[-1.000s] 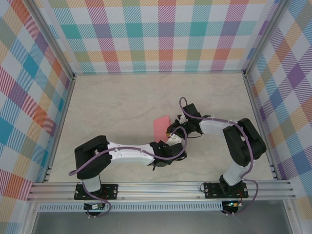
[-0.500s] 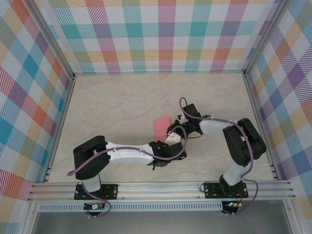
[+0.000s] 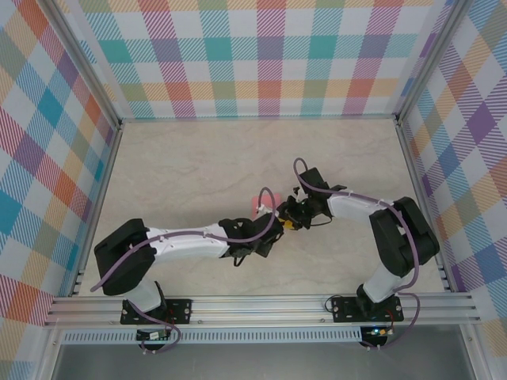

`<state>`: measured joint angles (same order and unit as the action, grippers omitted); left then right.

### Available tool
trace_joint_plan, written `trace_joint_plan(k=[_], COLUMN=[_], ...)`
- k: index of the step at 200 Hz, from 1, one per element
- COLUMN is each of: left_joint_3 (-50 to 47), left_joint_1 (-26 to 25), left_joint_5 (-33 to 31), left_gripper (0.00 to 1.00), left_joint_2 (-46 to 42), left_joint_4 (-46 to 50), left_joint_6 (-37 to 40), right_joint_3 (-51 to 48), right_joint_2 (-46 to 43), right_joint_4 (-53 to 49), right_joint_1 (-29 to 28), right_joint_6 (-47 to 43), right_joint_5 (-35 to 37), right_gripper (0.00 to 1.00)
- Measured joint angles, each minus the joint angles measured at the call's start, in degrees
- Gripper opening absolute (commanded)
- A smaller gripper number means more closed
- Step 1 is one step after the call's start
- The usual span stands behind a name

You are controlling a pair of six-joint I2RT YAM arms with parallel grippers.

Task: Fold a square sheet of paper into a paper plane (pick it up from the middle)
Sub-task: Third fold the triangle at the center of the table.

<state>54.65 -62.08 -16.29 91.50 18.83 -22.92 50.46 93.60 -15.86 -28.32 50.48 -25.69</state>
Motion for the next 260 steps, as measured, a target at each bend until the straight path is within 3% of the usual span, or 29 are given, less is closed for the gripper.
trace_joint_plan(k=[84, 106, 119, 138, 183, 197, 220, 232, 260], left_joint_3=[-6.0, -6.1, -6.1, -6.1, -6.1, -6.1, -6.1, -6.1, -6.0], left_joint_1=[8.0, 8.7, 8.9, 9.3, 9.5, 9.5, 9.5, 9.5, 9.5], left_joint_5=[15.4, 17.8, 18.8, 19.3, 20.2, 20.3, 20.4, 20.6, 21.3], left_gripper=[0.0, 0.0, 0.0, 0.0, 0.0, 0.0, 0.0, 0.0, 0.09], left_joint_2=[-4.1, -4.2, -4.2, -4.2, -4.2, -4.2, -4.2, -4.2, -4.2], left_joint_4=[-7.1, -7.5, -8.0, -8.5, -8.5, -8.5, -8.5, -8.5, -8.3], left_joint_6=[-1.5, -1.7, -1.7, -1.7, -1.7, -1.7, -1.7, -1.7, -1.7], right_joint_3=[2.9, 4.8, 6.4, 7.3, 4.9, 3.5, 2.8, 2.8, 2.8], right_joint_2=[-0.3, -0.2, 0.5, 1.3, 1.3, 1.3, 1.5, 1.9, 4.0], right_joint_4=[-1.4, -2.0, -2.0, -1.4, -2.2, -1.8, -1.7, -0.4, 2.7], right_joint_1=[0.2, 0.2, 0.2, 0.2, 0.1, -0.3, -1.2, -1.7, -2.5], right_joint_6=[-2.0, -3.0, -3.4, -3.1, -1.9, -0.7, 1.2, 2.1, 4.5], right_joint_5=[0.2, 0.1, -0.6, -0.9, -0.7, -1.2, -1.9, -2.6, -4.8], right_gripper=[0.3, 0.25, 0.24, 0.38, 0.45, 0.51, 0.51, 0.45, 0.4])
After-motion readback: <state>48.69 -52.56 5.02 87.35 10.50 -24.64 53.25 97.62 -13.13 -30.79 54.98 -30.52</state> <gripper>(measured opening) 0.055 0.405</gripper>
